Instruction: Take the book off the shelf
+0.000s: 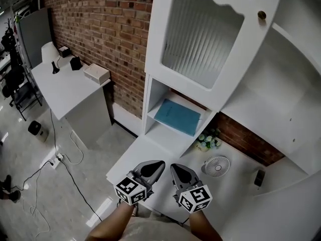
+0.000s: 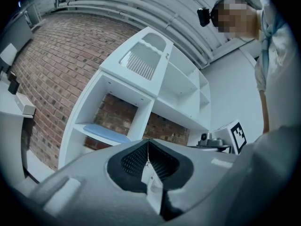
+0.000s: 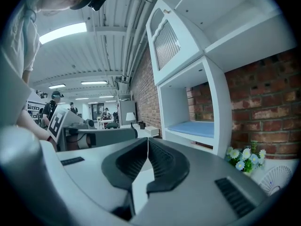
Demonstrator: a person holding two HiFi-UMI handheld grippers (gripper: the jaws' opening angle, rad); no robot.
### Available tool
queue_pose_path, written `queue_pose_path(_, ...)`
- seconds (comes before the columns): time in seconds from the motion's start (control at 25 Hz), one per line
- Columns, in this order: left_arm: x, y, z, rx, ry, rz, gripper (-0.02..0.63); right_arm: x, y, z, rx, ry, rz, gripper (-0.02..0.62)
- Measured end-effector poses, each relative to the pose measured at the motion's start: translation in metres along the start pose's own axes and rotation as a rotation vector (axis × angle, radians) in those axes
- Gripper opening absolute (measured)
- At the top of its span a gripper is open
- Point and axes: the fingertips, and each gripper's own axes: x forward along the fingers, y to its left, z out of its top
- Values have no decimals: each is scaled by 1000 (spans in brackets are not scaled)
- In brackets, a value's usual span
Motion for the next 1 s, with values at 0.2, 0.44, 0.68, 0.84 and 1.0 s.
queue_pose_path(0.2, -1, 14, -3, -17, 11, -11, 9, 14, -1, 0, -45, 31, -4, 17)
queue_pose_path(0.44, 0, 30, -9, -41, 19, -10, 9, 30, -8, 1, -141, 88, -6, 17)
queue_pose_path(0.68, 3, 39, -21, -51, 42, -25, 9, 51, -20, 6, -260, 148, -17, 18)
queue_pose_path(0.84, 9, 48, -22, -63, 42, -24, 9, 63, -25, 11, -278, 165, -16, 18)
queue_pose_path(1.0, 18, 64, -18, -70, 33, -20, 9, 73, -29, 10, -290, 182, -24, 20)
